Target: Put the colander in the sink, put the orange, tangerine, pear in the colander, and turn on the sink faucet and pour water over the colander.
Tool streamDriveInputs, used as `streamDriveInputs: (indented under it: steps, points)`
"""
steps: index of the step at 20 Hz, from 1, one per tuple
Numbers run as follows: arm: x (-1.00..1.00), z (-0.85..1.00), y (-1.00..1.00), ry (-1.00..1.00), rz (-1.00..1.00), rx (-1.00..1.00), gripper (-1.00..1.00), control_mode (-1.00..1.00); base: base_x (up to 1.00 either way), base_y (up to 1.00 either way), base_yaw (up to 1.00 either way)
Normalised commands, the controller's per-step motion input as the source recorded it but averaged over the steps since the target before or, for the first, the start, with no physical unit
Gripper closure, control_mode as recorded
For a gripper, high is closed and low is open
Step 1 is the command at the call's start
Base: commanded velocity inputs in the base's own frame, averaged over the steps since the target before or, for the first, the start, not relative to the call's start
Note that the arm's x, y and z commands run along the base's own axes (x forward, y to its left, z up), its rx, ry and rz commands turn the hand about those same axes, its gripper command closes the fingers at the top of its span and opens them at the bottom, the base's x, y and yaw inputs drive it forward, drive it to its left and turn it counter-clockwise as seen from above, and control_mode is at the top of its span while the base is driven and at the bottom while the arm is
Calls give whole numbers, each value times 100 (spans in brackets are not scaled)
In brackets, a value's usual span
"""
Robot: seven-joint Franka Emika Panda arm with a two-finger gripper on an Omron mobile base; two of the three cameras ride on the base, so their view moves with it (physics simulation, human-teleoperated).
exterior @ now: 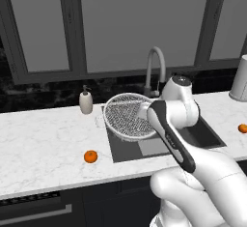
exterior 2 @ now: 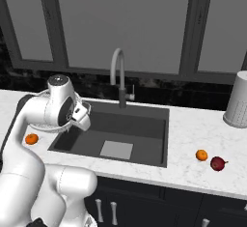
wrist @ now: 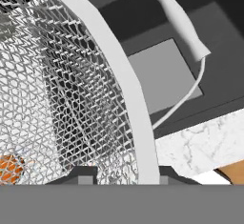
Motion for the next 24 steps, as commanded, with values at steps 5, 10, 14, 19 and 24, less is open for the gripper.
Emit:
streamDriveInputs:
  steps: [5, 10, 14, 19, 24]
  points:
    - [0, 0, -72, 0, 14, -4, 100, -100, 0, 0, 0]
    - [6, -15, -61, 2, 15, -2, 100, -100, 0, 0, 0]
    - [28, -34, -69, 0, 8, 0, 100, -100, 0, 0, 0]
    - [50, -29, -57, 0, 2, 0, 100, -100, 0, 0, 0]
    - [62, -28, -32, 12, 6, 0, 100, -100, 0, 0, 0]
